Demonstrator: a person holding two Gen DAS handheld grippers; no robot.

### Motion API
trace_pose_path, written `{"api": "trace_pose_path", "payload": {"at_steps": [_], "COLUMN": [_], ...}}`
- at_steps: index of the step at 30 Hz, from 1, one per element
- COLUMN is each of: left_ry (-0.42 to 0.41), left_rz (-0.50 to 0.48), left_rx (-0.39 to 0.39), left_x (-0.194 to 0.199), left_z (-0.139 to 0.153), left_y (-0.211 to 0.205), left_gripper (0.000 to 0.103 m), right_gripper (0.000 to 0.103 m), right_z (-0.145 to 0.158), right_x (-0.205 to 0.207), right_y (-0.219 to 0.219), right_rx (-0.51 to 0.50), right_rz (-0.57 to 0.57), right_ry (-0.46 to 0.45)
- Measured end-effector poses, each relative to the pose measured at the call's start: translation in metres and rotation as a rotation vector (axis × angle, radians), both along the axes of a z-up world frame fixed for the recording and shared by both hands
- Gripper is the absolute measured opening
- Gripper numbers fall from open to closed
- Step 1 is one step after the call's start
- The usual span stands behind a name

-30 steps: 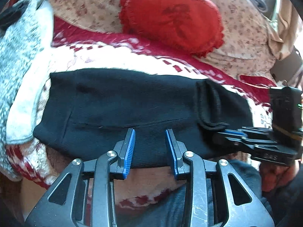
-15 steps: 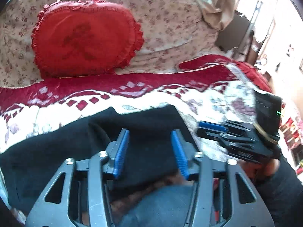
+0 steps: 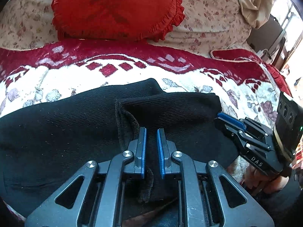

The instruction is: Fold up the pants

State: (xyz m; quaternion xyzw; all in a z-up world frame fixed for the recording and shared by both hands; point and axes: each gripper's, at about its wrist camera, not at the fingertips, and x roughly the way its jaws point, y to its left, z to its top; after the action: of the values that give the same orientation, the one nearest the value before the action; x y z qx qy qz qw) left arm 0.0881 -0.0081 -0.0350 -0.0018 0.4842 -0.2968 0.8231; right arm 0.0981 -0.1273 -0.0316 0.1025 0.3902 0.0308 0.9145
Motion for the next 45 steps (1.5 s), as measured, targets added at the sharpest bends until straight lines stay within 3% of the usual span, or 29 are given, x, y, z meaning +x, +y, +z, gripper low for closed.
{"api": "trace_pose_path", "payload": {"at_steps": [4,5,7,9,13,16,18,22,24,26,27,30,32,33,35,36,38,42,45], "left_ry": [0.000,-0.007,-0.026,-0.019,0.146,0.274,0.299,0.323,0.348,0.329,0.306,0.293,0.267,0.217,0.059,-0.094,-0.358,-0.769,-0.849], "left_rz": [0.041,0.064,0.108,0.195,0.438,0.624,0.673,0.721,0.776,0.791,0.790,0.822,0.847,0.832,0.766,0.694,0.561,0.296,0.168], "left_rx": [-0.072,-0.101,-0.184,-0.261,-0.420,-0.628,-0.742,-0.810,-0.883,-0.897,-0.871,-0.782,-0.723,-0.652,-0.481,-0.337,-0.143,0.163,0.221], "left_x": [-0.014,-0.022,-0.047,-0.071,-0.088,-0.083,-0.076,-0.061,-0.059,-0.059,-0.059,-0.056,-0.060,-0.063,-0.063,-0.070,-0.085,-0.121,-0.125], "left_z": [0.018,0.022,0.030,0.026,-0.015,-0.051,-0.062,-0.074,-0.085,-0.083,-0.080,-0.077,-0.073,-0.064,-0.036,-0.013,0.021,0.048,0.050], "left_y": [0.029,0.044,0.087,0.140,0.228,0.274,0.284,0.288,0.292,0.293,0.293,0.295,0.297,0.288,0.267,0.247,0.207,0.121,0.080], "left_gripper": [0.016,0.021,0.050,0.061,0.061,0.061,0.061,0.061,0.061,0.061,0.054,0.015,0.014,0.012,0.010,0.010,0.009,0.009,0.009], "right_gripper": [0.015,0.015,0.015,0.015,0.015,0.015,0.015,0.016,0.016,0.016,0.016,0.016,0.016,0.016,0.016,0.016,0.016,0.016,0.022], "right_z": [-0.001,-0.001,0.000,-0.001,-0.002,-0.002,-0.002,-0.002,-0.001,-0.002,-0.002,-0.002,-0.002,-0.002,-0.001,-0.001,0.000,0.021,0.065], "right_x": [-0.006,-0.007,-0.008,-0.010,-0.010,-0.010,-0.010,-0.011,-0.011,-0.011,-0.011,-0.011,-0.011,-0.011,-0.011,-0.011,-0.010,-0.003,0.000], "right_y": [0.004,0.005,0.006,0.007,0.005,0.006,0.007,0.007,0.007,0.007,0.007,0.007,0.007,0.007,0.008,0.008,0.007,-0.001,-0.008], "right_rx": [-0.017,-0.022,-0.034,-0.042,-0.030,-0.033,-0.038,-0.039,-0.039,-0.039,-0.039,-0.038,-0.040,-0.041,-0.043,-0.040,-0.032,0.016,0.191], "right_rz": [-0.014,-0.021,-0.027,-0.026,-0.033,-0.039,-0.041,-0.043,-0.043,-0.045,-0.046,-0.045,-0.045,-0.045,-0.045,-0.047,-0.047,-0.061,-0.077], "right_ry": [-0.037,-0.041,-0.045,-0.052,-0.053,-0.053,-0.054,-0.056,-0.056,-0.057,-0.057,-0.057,-0.057,-0.057,-0.056,-0.056,-0.047,0.018,-0.074]}}
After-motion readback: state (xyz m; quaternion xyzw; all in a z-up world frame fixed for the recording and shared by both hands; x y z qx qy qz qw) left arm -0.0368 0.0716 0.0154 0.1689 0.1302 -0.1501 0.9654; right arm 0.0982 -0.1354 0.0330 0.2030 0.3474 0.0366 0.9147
